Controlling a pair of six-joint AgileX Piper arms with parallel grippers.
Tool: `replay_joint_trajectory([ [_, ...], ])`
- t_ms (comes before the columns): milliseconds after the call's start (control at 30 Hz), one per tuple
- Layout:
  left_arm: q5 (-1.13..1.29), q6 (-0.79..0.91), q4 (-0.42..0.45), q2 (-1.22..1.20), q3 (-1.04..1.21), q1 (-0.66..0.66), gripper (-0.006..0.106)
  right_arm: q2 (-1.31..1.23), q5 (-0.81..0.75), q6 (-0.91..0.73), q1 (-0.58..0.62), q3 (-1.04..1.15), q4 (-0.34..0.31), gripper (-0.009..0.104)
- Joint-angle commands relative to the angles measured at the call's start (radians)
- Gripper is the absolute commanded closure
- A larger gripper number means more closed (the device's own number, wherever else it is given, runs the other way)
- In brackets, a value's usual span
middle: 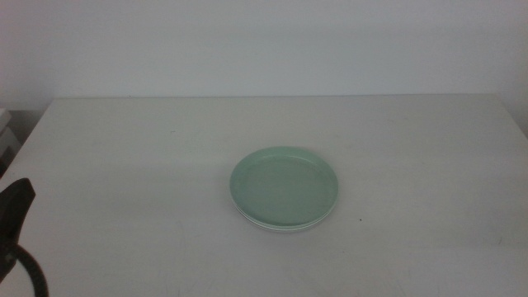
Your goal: Stack the three bowls on top of each other.
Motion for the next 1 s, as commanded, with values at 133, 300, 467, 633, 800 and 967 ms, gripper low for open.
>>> replay_joint_trajectory([
  [133, -0.087, -0.008, -0.017, -0.048, -0.016, 0.002, -0.004, -0.045, -0.1, -0.005, 0.001, 0.02, 0.003, 0.042],
  [300, -0.104, -0.008, -0.016, -0.17, 0.095, 0.002, -0.004, -0.111, -0.21, -0.005, 0.001, 0.157, 0.004, 0.042],
  [467, -0.099, -0.008, -0.016, -0.327, 0.318, 0.002, -0.004, -0.226, -0.242, -0.005, 0.001, 0.308, 0.0, 0.042],
  [633, -0.014, -0.008, 0.003, -0.366, 0.372, 0.002, -0.004, -0.258, -0.234, -0.005, 0.0, 0.386, -0.01, 0.042],
  [800, -0.008, -0.008, 0.007, -0.37, 0.381, 0.002, -0.004, -0.258, -0.238, -0.005, -0.002, 0.385, -0.019, 0.042],
  [967, -0.006, -0.008, 0.01, -0.37, 0.381, 0.002, -0.004, -0.258, -0.234, -0.005, -0.002, 0.385, -0.03, 0.042],
])
